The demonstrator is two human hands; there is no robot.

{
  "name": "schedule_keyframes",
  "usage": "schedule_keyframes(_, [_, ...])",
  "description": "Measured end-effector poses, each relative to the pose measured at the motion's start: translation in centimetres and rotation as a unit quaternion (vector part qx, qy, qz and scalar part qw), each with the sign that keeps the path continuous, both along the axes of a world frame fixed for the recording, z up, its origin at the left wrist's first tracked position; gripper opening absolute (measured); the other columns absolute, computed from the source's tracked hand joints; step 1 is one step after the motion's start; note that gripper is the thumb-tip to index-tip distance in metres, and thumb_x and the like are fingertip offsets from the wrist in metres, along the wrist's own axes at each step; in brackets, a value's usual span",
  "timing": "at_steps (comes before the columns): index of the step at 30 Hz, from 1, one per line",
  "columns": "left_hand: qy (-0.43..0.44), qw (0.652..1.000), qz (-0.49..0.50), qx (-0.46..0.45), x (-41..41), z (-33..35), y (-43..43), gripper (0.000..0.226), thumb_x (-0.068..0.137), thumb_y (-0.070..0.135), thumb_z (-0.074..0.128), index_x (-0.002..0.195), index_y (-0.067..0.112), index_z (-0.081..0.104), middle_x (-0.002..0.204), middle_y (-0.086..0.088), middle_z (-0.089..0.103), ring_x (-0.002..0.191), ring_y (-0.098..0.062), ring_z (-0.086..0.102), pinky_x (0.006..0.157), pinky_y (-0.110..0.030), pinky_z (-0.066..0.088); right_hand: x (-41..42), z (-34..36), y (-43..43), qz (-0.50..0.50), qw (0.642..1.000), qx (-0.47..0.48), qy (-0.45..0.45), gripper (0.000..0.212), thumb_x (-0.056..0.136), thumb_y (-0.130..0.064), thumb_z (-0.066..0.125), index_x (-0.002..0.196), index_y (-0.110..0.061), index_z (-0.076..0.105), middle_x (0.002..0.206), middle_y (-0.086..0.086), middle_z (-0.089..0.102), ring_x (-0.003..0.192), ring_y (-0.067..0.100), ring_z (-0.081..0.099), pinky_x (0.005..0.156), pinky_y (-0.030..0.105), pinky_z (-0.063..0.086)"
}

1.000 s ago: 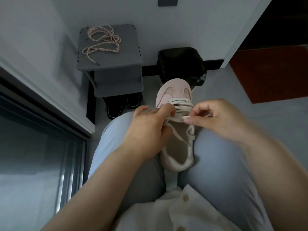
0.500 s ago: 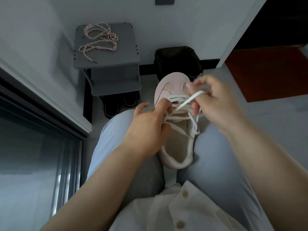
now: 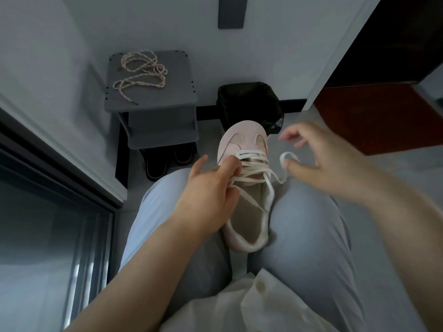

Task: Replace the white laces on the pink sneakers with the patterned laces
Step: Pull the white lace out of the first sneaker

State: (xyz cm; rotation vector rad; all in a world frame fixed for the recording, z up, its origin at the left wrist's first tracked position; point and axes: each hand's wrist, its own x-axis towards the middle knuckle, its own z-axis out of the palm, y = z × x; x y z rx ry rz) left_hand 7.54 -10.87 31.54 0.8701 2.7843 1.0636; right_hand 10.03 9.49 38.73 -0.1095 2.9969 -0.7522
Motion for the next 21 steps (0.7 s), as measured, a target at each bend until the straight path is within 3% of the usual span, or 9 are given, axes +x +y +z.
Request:
schedule_keyframes(3, [-0.015, 1.000, 0.003, 0.016, -0.1, 0.2, -0.1, 0.023, 0.072, 0.014, 0.041, 0.094, 0.017, 0.049, 0.046, 0.011, 0.031, 0.052, -0.009, 0.039, 0.114, -0.036, 0.018, 0.7, -2.8, -2.3, -0.009, 0.999, -0.006, -0.030, 0.026, 0.077, -0.043, 0.063, 0.091, -0.029, 0.047, 0.086, -0.013, 0.054, 0.077, 0.005, 0.054, 0.065, 0.025, 0.043])
schedule_keyframes(7, [-0.035, 0.999, -0.007, 0.032, -0.3, 0.7, 0.1, 0.022, 0.072, 0.025, 0.046, 0.092, 0.019, 0.055, 0.052, 0.012, 0.036, 0.056, -0.003, 0.044, 0.110, -0.035, 0.024, 1.4, -5.2, -3.3, -0.048, 0.998, -0.035, 0.018, 0.030, 0.074, -0.014, 0.066, 0.085, -0.025, 0.040, 0.064, -0.006, 0.053, 0.058, 0.005, 0.050, 0.053, 0.024, 0.037])
schedule_keyframes(9, [-0.015, 0.999, -0.012, 0.033, -0.9, 0.8, 0.0, 0.022, 0.070, 0.036, 0.052, 0.086, 0.021, 0.059, 0.063, 0.014, 0.042, 0.062, -0.002, 0.044, 0.094, -0.037, 0.037, 1.8, -5.4, -3.6, -0.046, 0.997, -0.046, 0.040, 0.033, 0.074, -0.008, 0.063, 0.086, -0.025, 0.037, 0.061, -0.006, 0.051, 0.056, 0.007, 0.049, 0.051, 0.021, 0.036])
schedule_keyframes(11, [0.037, 0.999, 0.005, 0.036, -1.6, 0.2, -0.3, 0.017, 0.068, 0.033, 0.064, 0.078, 0.019, 0.064, 0.074, 0.010, 0.049, 0.071, -0.014, 0.051, 0.082, -0.033, 0.042, 2.1, -5.1, -3.8, -0.046, 0.996, -0.053, 0.048, 0.033, 0.075, -0.008, 0.062, 0.089, -0.024, 0.038, 0.061, -0.009, 0.050, 0.057, 0.006, 0.050, 0.051, 0.018, 0.037])
schedule_keyframes(13, [0.067, 0.996, 0.022, 0.057, -1.3, 0.3, -0.1, 0.008, 0.067, 0.020, 0.068, 0.074, 0.016, 0.065, 0.080, 0.005, 0.057, 0.078, -0.021, 0.056, 0.093, -0.022, 0.036, 2.4, -5.0, -3.8, -0.046, 0.996, -0.055, 0.051, 0.034, 0.075, -0.009, 0.063, 0.093, -0.025, 0.039, 0.065, -0.010, 0.052, 0.058, 0.004, 0.051, 0.051, 0.017, 0.039])
schedule_keyframes(15, [0.084, 0.992, 0.026, 0.096, -0.9, 0.1, -0.3, 0.005, 0.072, 0.016, 0.066, 0.076, 0.015, 0.063, 0.081, 0.004, 0.064, 0.080, -0.016, 0.058, 0.096, -0.021, 0.037, 2.6, -5.0, -3.8, -0.045, 0.996, -0.063, 0.052, 0.039, 0.075, -0.009, 0.064, 0.099, -0.027, 0.038, 0.070, -0.010, 0.053, 0.061, 0.004, 0.054, 0.054, 0.025, 0.045])
schedule_keyframes(18, [0.061, 0.984, 0.040, 0.164, 0.9, 1.3, -0.2, 0.005, 0.082, 0.022, 0.054, 0.085, 0.026, 0.054, 0.076, 0.006, 0.064, 0.072, -0.011, 0.060, 0.066, -0.033, 0.050, 2.6, -5.3, -4.0, -0.037, 0.996, -0.062, 0.056, 0.047, 0.077, -0.010, 0.065, 0.109, -0.027, 0.036, 0.071, -0.014, 0.053, 0.060, 0.004, 0.055, 0.050, 0.023, 0.045])
schedule_keyframes(21, [-0.014, 0.951, 0.092, 0.295, 1.8, 4.4, 0.9, 0.019, 0.084, 0.014, 0.049, 0.082, 0.032, 0.047, 0.074, 0.010, 0.060, 0.058, -0.009, 0.059, 0.056, -0.035, 0.051, 2.7, -5.6, -4.2, -0.047, 0.996, -0.048, 0.062, 0.048, 0.077, -0.011, 0.065, 0.113, -0.025, 0.036, 0.066, -0.014, 0.046, 0.056, 0.005, 0.052, 0.047, 0.022, 0.043])
